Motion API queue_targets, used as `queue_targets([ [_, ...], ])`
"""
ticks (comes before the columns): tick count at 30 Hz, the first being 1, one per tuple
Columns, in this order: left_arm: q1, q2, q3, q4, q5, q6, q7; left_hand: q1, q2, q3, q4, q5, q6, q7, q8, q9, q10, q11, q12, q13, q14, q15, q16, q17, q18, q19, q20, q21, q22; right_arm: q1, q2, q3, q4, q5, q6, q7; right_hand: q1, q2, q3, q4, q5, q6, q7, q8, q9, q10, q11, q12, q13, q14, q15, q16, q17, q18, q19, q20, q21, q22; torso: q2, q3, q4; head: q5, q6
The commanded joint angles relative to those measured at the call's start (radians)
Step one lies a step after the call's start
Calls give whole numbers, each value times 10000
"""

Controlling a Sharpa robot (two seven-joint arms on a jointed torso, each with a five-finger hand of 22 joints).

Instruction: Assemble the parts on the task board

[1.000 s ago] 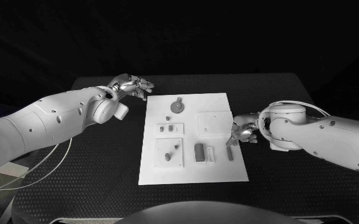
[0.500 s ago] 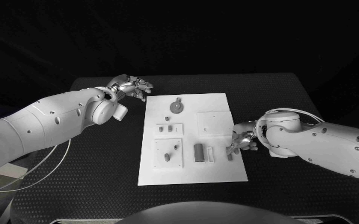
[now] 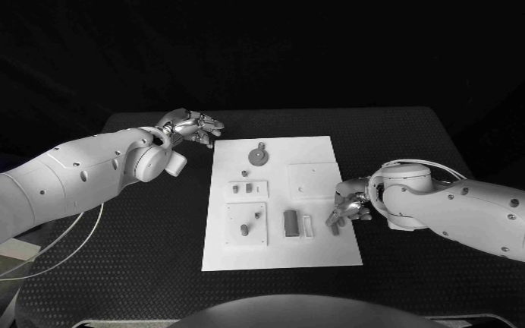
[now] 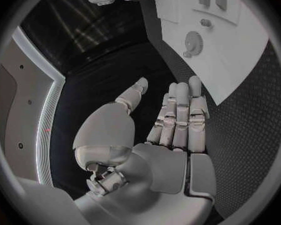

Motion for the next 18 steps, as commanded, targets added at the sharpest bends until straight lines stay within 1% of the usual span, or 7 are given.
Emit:
queue_targets([
  [1, 14, 4, 6, 27, 48, 139, 56, -126, -10, 10, 53, -48, 8, 74, 40, 11, -91, 21, 54, -16, 16, -32, -62, 15, 210, 7, -44, -48, 1, -195, 95, -105, -127, -633, 289, -31, 48, 155, 45, -58, -45, -80, 22, -78, -60, -2, -46, 2, -11, 2, -59, -48, 17, 153, -57, -27, 6, 191, 5, 5, 6, 14, -20],
  [4, 14, -5, 6, 30, 47, 149, 43, -127, -10, 10, 53, -48, 8, 73, 40, 11, -92, 21, 55, -17, 16, -32, -62, 15, 210, 6, -44, -49, 1, -266, 153, -134, -194, -1097, 335, -34, 61, 160, 44, -83, -46, -77, 22, -78, -59, -1, -46, 3, -11, 3, -59, -48, 18, 153, -58, -26, 8, 193, 3, 5, 6, 17, -30],
  [6, 14, -9, 6, 34, 42, 162, 33, -127, -9, 11, 54, -48, 8, 73, 41, 11, -93, 21, 55, -17, 16, -32, -62, 15, 210, 6, -44, -49, 1, -313, 191, -153, -229, -1428, 347, -35, 181, 155, 57, -191, -45, -71, 21, -80, -52, 4, -47, 7, -12, 7, -58, -44, 21, 153, -61, -27, 20, 199, 4, 3, 3, 27, -42],
  [13, 14, -19, 6, 41, 20, 174, 17, -129, -7, 12, 55, -47, 8, 73, 42, 12, -94, 21, 58, -18, 16, -32, -62, 15, 210, 6, -45, -48, 1, -439, 345, -184, -252, -2379, 398, -44, 1253, -125, 22, -231, -45, -73, 29, -96, -12, 10, -36, 25, -13, 6, -48, -44, 30, 153, -96, -17, 87, 208, 3, 10, -3, 45, -66],
  [16, 14, -25, 6, 44, 16, 180, 12, -129, -8, 12, 55, -48, 8, 73, 43, 12, -95, 21, 59, -18, 16, -32, -62, 16, 210, 5, -45, -48, 1, -465, 406, -202, -193, -2925, 405, -38, 1686, -225, -75, -237, -44, -74, 34, -111, 0, 8, -32, 22, -22, 2, -43, -50, 30, 153, -124, -1, 100, 202, 0, 4, -11, 30, -81],
  [18, 14, -26, 6, 47, 13, 186, 12, -129, -8, 13, 54, -48, 8, 73, 43, 12, -95, 21, 59, -18, 15, -32, -62, 16, 210, 5, -45, -48, 2, -471, 421, -210, -149, -3184, 397, -31, 2066, -345, -130, -238, -45, -90, 46, -132, 3, 1, -24, 12, -34, -13, -32, -65, 26, 153, -151, 14, 101, 197, -2, 1, -10, 24, -84],
])
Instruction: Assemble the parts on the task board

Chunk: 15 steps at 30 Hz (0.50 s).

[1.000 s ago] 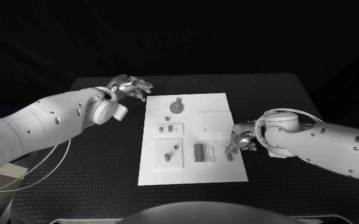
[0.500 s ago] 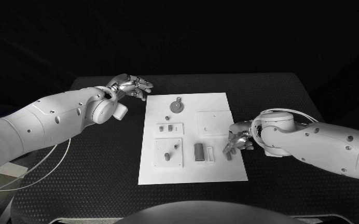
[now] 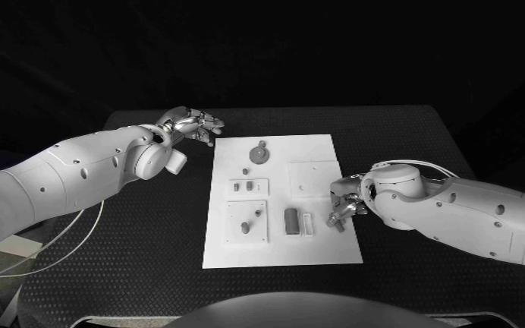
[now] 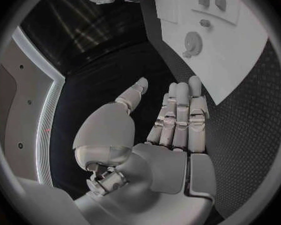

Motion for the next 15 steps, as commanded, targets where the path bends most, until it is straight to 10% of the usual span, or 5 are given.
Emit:
queue_targets([
  [1, 14, 4, 6, 35, 17, 158, 40, -129, -8, 13, 54, -48, 8, 72, 44, 13, -96, 20, 60, -10, 5, -22, -62, 17, 210, 6, -46, -48, 1, -296, 55, -224, -73, -1408, 425, -197, 505, -59, -92, -3, -35, -606, 510, -379, 13, -34, -17, 5, -18, -10, -31, -73, 6, 134, -82, 20, 41, 195, -4, -5, -2, -21, -15],
  [15, 14, 11, 6, 24, 11, 149, 56, -128, -8, 15, 52, -48, 8, 71, 47, 13, -100, 20, 64, -11, 6, -23, -61, 18, 211, 6, -47, -48, 2, -298, 63, -227, 88, -1364, 336, -139, 1185, -105, -340, 3, -35, -856, 609, -613, -112, -87, 85, -20, -44, -68, 56, -113, 1, 134, -150, 88, -9, 171, 0, -2, 17, -34, -24],
])
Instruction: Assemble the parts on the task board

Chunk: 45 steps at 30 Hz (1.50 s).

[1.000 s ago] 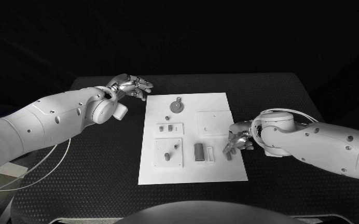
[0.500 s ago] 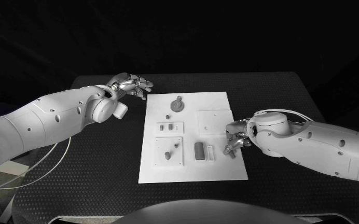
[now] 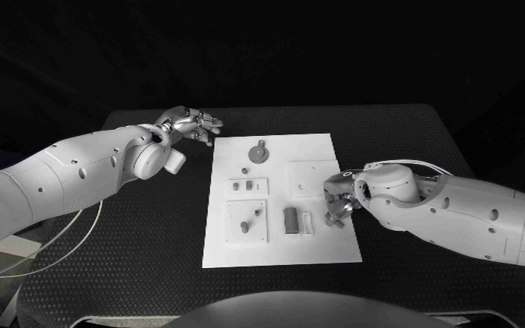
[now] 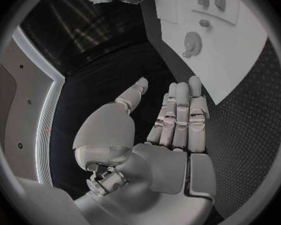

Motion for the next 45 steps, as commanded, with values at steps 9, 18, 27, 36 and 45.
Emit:
queue_targets([
  [9, 14, 28, 6, 10, 14, 147, 63, -131, -3, 17, 55, -48, 16, 78, 49, 15, -101, 20, 67, -12, 9, -24, -60, 10, 211, 9, -48, -46, 3, -284, -52, -227, -277, 1234, 663, -280, 148, 832, 171, 5, 45, -650, 675, -466, -236, -4, 47, -2, -28, 22, 71, -42, 14, 54, -20, 51, -12, 171, -1, 7, -10, 25, -14],
  [18, 14, 31, 6, 10, 14, 161, 62, -135, -1, 18, 59, -48, 15, 79, 50, 15, -104, 20, 70, -13, 10, -24, -59, 11, 211, 11, -48, -45, 4, -281, -143, -218, -328, 2780, 52, -252, -40, 1550, 371, -22, 46, -597, 673, -495, -310, 7, 46, 20, -29, 29, 71, -16, 33, 54, -36, 61, 19, 202, 0, 8, -12, 21, -9],
  [27, 14, 51, 6, -1, 14, 175, 55, -139, 1, 18, 61, -48, 14, 79, 51, 14, -107, 20, 73, -15, 11, -24, -58, 12, 212, 11, -48, -45, 5, -20, -279, -47, -8, 4865, -1575, -284, -75, 1599, 418, -31, 46, -450, 620, -432, -306, 75, -6, 86, -3, 67, 24, 60, 75, 54, 27, 10, 103, 218, 2, 2, -1, -9, -10],
  [36, 14, 45, 6, -7, 12, 175, 43, -139, -1, 19, 59, -48, 13, 79, 52, 14, -109, 20, 76, -16, 12, -24, -58, 12, 212, 11, -49, -45, 6, 116, -320, 18, 266, 5938, -2190, -337, -71, 1596, 437, -31, 46, -420, 605, -419, -306, 82, -21, 95, 1, 68, 8, 74, 84, 54, 37, -7, 118, 217, 2, -1, 0, -10, -18],
  [45, 14, 36, 6, 5, 12, 180, 31, -139, -7, 20, 56, -49, 13, 79, 53, 14, -111, 20, 80, -17, 11, -24, -57, 13, 213, 11, -49, -45, 7, 117, -256, 15, 278, 6129, -2013, -373, -83, 1596, 442, -28, 46, -420, 603, -420, -309, 77, -24, 93, 2, 64, 2, 73, 85, 54, 33, -12, 119, 214, -2, -4, -15, 3, -23],
])
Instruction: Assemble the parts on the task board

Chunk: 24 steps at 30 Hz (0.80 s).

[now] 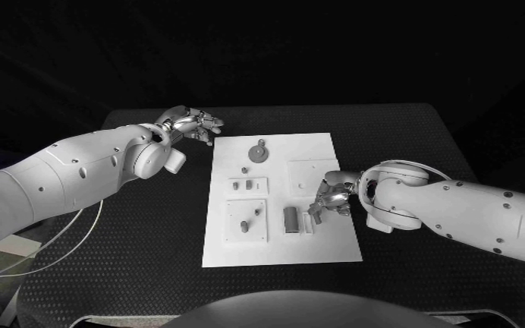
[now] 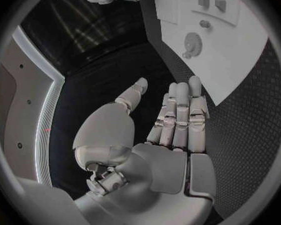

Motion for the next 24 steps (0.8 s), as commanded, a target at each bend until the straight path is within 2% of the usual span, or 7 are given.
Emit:
queue_targets([
  [1, 14, 11, 6, 25, 13, 138, 49, -64, -1, 20, 56, -48, 38, 104, 55, 16, -111, 19, 41, -10, 29, -42, -57, 17, 213, 28, -66, -45, 7, -4, 35, -3, 14, 364, 65, -66, 180, 241, 64, -11, 8, -79, 115, 31, 10, 75, -21, 53, 13, 47, -26, 33, 13, 145, 57, -42, 42, 207, -3, 1, -11, 7, -5],
  [7, 15, 9, 6, 35, 12, 138, 42, -66, -4, 19, 56, -49, 38, 104, 55, 16, -112, 19, 42, -11, 29, -42, -57, 17, 212, 28, -66, -45, 7, -4, 164, -24, -158, 605, 286, -87, 164, 249, 66, -8, 8, -84, 115, 27, 6, 68, -21, 50, 12, 42, -28, 31, 13, 145, 51, -44, 40, 205, 1, 6, -10, -1, -9],
  [16, 15, 9, 5, 47, 0, 170, 23, -68, -8, 19, 56, -49, 39, 103, 57, 17, -113, 19, 46, -12, 28, -42, -57, 18, 212, 27, -66, -45, 8, -30, 380, -179, -469, 585, 416, -105, 105, 265, 66, -5, 8, -93, 118, 18, -2, 51, -19, 44, 13, 32, -27, 26, 12, 145, 33, -43, 37, 200, 3, 12, -3, -16, -15],
  [24, 15, 12, 5, 47, -15, 177, 20, -72, -10, 19, 58, -49, 38, 104, 58, 16, -116, 20, 48, -13, 27, -41, -58, 17, 212, 26, -65, -45, 8, -63, 451, -186, -482, 564, 427, -99, 8, 283, 57, 1, 7, -85, 120, 16, -10, 39, -17, 41, 14, 24, -25, 20, 11, 145, 25, -40, 39, 195, 0, 13, -7, -11, -24],
])
